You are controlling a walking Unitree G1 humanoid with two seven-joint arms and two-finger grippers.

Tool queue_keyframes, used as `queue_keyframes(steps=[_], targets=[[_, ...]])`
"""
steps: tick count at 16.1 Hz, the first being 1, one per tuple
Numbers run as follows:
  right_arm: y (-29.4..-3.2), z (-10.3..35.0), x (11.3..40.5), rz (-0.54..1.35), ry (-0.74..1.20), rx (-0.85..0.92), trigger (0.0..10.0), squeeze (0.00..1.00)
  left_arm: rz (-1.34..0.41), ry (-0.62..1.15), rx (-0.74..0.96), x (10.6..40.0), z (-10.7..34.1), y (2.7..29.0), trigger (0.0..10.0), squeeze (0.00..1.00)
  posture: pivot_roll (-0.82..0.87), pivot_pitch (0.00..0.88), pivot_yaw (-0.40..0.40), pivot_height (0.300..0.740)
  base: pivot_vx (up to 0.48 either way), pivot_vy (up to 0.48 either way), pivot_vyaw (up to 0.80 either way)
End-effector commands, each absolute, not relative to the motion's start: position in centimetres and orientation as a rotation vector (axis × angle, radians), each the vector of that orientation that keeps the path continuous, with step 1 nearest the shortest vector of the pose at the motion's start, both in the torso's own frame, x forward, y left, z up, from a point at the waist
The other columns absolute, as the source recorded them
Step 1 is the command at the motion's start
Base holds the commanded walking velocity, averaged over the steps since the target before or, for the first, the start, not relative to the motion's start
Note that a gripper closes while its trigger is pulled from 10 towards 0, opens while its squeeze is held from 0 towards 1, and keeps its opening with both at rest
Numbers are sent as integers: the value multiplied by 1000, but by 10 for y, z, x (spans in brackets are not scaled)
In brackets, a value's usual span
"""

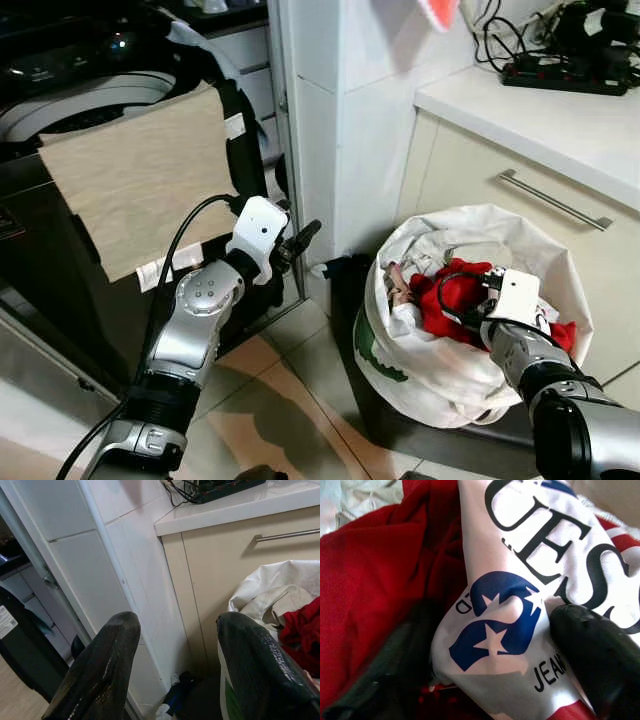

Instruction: Clothes washing

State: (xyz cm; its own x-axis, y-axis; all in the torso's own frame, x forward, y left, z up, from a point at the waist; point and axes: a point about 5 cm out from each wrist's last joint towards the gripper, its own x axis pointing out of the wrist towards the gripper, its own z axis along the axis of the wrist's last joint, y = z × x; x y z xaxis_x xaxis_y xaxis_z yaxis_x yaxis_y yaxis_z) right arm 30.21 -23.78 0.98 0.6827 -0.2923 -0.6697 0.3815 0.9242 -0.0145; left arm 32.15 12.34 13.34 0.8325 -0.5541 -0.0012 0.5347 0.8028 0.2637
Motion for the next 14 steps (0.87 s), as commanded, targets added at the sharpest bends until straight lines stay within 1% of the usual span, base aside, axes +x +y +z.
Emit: queue_keyframes(steps=[1, 2, 6, 7, 9, 12, 13, 14], targets=[[-237, 11, 304, -379, 726, 133, 0, 337, -579, -82, 276, 322, 137, 124, 10000, 0, -92, 0, 25, 724, 0, 0, 0], [-236, 14, 307, -369, 706, 120, 0, 357, -576, -84, 279, 322, 137, 124, 10000, 0, -93, 0, 25, 724, 0, 0, 0], [-231, 23, 316, -324, 641, 50, 0, 376, -574, -88, 285, 323, 138, 123, 10000, 0, -98, 0, 24, 724, 0, 0, 0], [-227, 28, 321, -299, 600, 22, 0, 400, -568, -91, 285, 323, 138, 123, 10000, 0, -99, 0, 23, 724, 0, 0, 0], [-218, 35, 328, -248, 549, -15, 0, 400, -566, -94, 282, 323, 137, 121, 10000, 0, -109, 0, 24, 724, 0, 0, 0], [-216, 32, 326, -241, 541, -6, 0, 408, -575, -91, 276, 323, 136, 117, 10000, 0, -121, 0, 26, 724, 0, 0, 0], [-215, 35, 329, -237, 523, 0, 0, 408, -576, -90, 276, 323, 135, 117, 10000, 0, -124, 0, 26, 724, 0, 0, 0], [-212, 49, 340, -215, 450, -3, 0, 412, -575, -91, 276, 324, 135, 116, 10000, 0, -128, 0, 24, 724, 0, 0, 0]])
